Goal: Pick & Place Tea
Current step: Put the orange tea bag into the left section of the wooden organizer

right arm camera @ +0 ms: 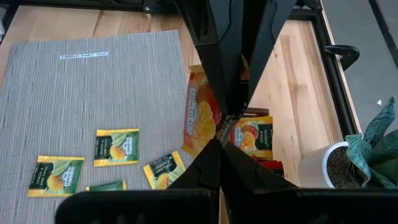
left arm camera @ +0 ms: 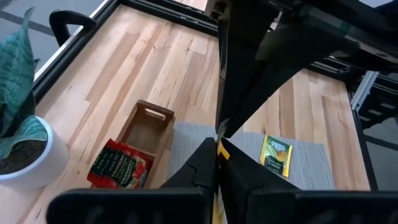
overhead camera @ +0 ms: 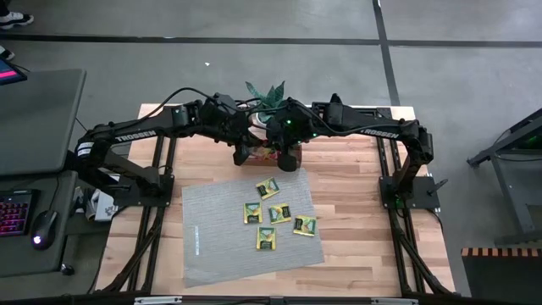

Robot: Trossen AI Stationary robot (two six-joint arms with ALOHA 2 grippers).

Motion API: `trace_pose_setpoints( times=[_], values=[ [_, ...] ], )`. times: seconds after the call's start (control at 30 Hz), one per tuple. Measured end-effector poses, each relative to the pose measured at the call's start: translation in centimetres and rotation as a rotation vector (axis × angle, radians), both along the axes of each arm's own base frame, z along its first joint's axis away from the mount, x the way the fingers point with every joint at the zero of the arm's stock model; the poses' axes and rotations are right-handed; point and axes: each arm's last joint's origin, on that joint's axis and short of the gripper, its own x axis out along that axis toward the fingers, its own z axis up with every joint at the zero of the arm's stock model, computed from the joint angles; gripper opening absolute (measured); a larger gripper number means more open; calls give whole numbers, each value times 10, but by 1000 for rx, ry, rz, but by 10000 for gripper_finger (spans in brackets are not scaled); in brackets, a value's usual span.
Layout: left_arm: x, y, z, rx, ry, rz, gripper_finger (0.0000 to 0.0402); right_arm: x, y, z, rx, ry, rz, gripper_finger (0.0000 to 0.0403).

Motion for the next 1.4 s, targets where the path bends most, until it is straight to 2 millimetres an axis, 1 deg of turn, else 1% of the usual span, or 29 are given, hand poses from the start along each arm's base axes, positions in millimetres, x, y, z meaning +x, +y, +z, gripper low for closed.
trace_pose_setpoints(
  times=[0.27,0.43,0.57,0.77,0.83,0.93,1.03,1.17,1.23,1.33,1.4],
  values=[
    [-1,0,-1,7,12,0,1,0,-1,0,-2,2,-15,1],
    [-2,1,-3,31,45,38,1,-1,-4,-1,-37,12,-104,20],
    [-5,1,-6,46,96,60,0,-3,-9,-2,-13,34,-122,54],
    [-5,2,-9,76,101,62,0,-8,-19,-5,55,66,-166,137],
    [-3,3,-17,86,103,74,0,-13,-23,-5,65,93,-187,166],
    [-5,7,-36,75,102,94,0,-22,-27,-1,64,114,-219,202],
    [-9,13,-55,38,53,114,0,-34,-28,7,34,125,-261,224],
    [-15,25,-91,-24,27,133,0,-49,-26,19,9,123,-285,231],
    [-18,32,-102,-56,-38,145,0,-55,-25,25,12,111,-290,231],
    [-26,42,-126,-103,-78,171,0,-64,-22,33,22,91,-306,232],
    [-32,49,-137,-118,-116,193,0,-67,-20,37,24,81,-321,232]
  ],
)
